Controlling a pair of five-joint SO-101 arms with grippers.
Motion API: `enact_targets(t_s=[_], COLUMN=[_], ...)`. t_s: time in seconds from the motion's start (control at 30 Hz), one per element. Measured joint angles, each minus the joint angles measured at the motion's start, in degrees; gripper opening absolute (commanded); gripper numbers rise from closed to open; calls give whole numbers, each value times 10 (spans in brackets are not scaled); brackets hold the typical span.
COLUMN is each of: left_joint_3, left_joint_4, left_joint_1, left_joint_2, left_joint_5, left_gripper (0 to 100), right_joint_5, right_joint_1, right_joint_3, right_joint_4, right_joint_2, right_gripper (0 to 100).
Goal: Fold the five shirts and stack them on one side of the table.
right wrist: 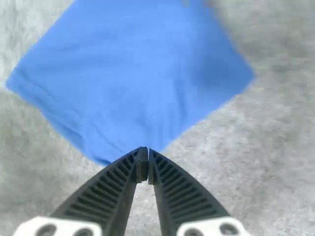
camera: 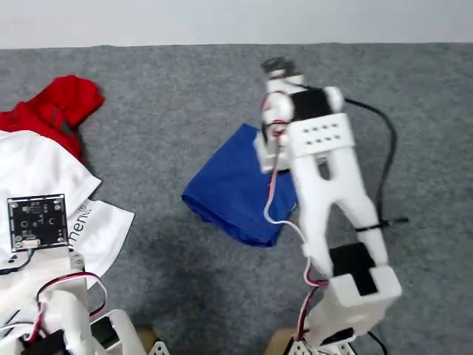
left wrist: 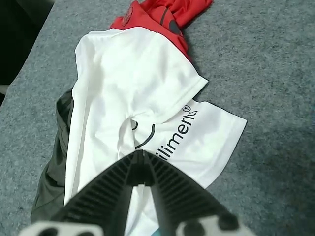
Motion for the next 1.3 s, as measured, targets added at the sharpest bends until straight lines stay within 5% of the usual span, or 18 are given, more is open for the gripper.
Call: enact_targets(t_s=[0.23, 0.4, 0.57, 0.77, 1.03, 1.3], left_joint_3=[0, 0, 0, 0, 18, 40], left_joint_4=[0, 0, 0, 0, -6, -8], left_joint_1=[0, 0, 0, 0, 0, -1], left_joint_2=[0, 0, 0, 0, 0, 0], left_joint_5=[0, 0, 0, 0, 0, 0], left_gripper=[2, 2, 2, 2, 2, 2], right_joint_5=[-11, -168, -316, -410, -499, -510], right_joint_1=[33, 29, 25, 4, -28, -34], right_joint_3=[54, 161, 253, 264, 264, 264], right_joint_4=[0, 0, -24, -119, -244, -350], right_joint_2=[-136, -230, -225, -139, -2, 78], right_gripper=[9, 43, 243, 474, 482, 482])
